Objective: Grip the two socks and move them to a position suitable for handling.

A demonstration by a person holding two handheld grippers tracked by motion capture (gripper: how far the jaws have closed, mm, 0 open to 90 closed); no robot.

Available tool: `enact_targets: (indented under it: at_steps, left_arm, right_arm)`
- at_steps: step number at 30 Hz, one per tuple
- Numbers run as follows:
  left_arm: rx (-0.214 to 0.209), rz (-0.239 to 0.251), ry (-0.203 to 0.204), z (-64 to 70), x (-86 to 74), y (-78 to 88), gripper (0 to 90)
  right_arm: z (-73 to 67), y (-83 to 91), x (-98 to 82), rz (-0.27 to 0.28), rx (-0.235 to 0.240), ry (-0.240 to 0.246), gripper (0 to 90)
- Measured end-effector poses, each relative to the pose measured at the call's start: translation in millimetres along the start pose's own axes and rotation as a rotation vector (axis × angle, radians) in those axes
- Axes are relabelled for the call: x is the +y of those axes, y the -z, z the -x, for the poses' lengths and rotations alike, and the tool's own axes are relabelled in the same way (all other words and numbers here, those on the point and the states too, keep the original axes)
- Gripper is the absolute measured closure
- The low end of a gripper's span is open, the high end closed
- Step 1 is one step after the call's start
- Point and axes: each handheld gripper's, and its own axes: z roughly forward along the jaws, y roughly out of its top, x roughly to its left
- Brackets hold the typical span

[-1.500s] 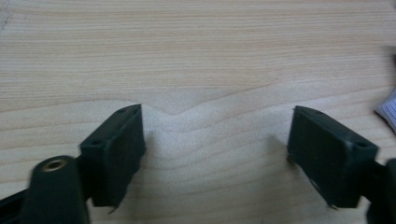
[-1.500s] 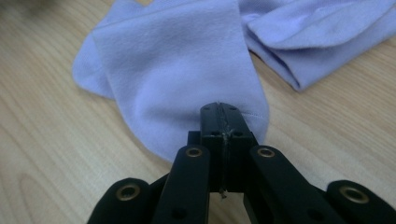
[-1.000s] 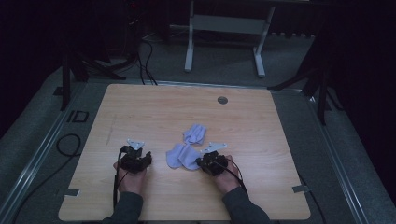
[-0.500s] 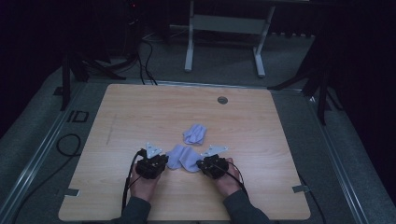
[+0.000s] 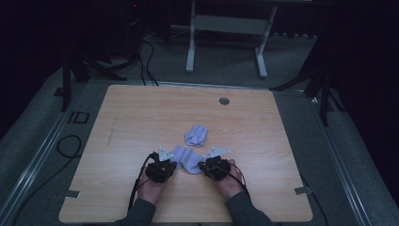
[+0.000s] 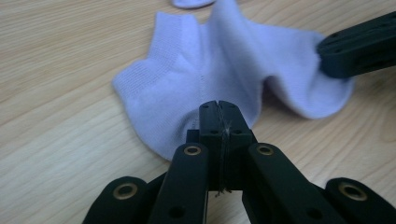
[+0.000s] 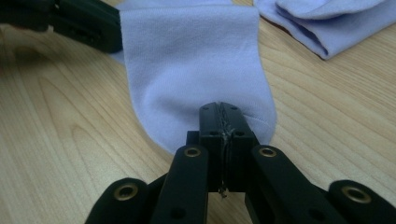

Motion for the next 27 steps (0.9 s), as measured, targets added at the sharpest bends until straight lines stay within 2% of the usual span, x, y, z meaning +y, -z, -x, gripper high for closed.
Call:
enact_targets:
  at_steps: [7, 9, 17, 23, 27]
  left_arm:
    - [0.008, -0.006, 0.016, -7.9, -2.4, 3.9, 89.1]
    - [0.011, -0.005, 0.017, -8.1, -3.3, 4.5, 89.1]
    - [0.008, -0.011, 0.032, -8.2, -8.3, 9.7, 89.1]
    - [0.003, -0.015, 0.04, -2.1, -14.2, 14.9, 89.0]
    - [0.003, -0.02, 0.015, 6.5, -18.4, 18.7, 88.9]
  right_arm:
    - [4.9, 6.9, -5.6, -0.009, -0.004, -0.005, 88.0]
    - [7.3, 9.9, -7.9, -0.014, -0.009, -0.015, 87.8]
    - [15.6, 16.8, -13.3, -0.02, -0.044, -0.003, 84.5]
    - [18.0, 18.9, -14.9, -0.024, -0.044, -0.007, 83.4]
    - [17.7, 20.3, -15.7, -0.03, -0.044, -0.006, 82.6]
